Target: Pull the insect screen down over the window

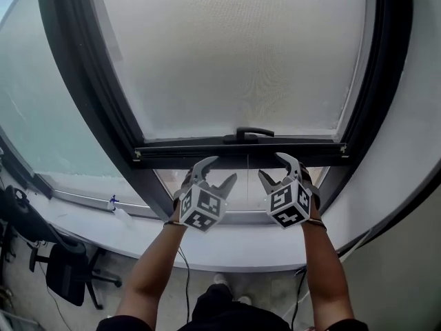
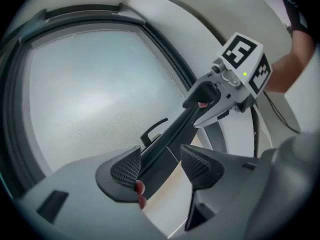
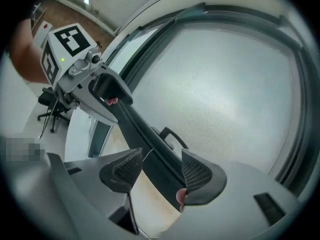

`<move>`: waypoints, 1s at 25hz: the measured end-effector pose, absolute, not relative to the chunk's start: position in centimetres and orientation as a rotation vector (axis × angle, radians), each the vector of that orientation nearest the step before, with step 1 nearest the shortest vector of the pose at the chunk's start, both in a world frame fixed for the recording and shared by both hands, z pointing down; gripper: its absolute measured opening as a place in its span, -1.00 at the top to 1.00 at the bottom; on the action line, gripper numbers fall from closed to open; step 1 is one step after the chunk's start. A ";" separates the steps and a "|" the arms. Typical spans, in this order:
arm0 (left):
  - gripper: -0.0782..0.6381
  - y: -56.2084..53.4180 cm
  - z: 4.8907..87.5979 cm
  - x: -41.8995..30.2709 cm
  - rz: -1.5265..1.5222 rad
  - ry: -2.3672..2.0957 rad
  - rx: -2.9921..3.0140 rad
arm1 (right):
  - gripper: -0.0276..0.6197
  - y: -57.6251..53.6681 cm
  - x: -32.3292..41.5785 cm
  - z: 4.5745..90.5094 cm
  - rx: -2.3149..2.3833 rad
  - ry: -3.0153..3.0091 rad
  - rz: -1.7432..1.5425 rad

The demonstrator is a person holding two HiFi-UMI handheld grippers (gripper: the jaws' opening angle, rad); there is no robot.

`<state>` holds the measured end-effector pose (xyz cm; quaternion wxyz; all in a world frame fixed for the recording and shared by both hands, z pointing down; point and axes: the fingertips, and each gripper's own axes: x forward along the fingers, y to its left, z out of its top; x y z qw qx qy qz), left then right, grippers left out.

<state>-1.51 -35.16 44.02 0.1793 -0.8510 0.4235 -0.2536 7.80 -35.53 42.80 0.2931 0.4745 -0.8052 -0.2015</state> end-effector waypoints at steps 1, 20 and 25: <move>0.07 -34.8 43.7 -1.4 -0.669 1.227 -2.430 | 0.17 -35.1 7.7 42.4 1.299 -2.163 -0.553; 0.77 -30.6 40.9 -4.6 -0.167 1.624 -2.539 | 0.90 -29.9 6.9 40.5 1.674 -2.410 -0.344; 0.77 -29.0 42.1 -5.7 -0.093 1.647 -2.609 | 0.90 -27.7 6.4 40.4 1.777 -2.432 -0.279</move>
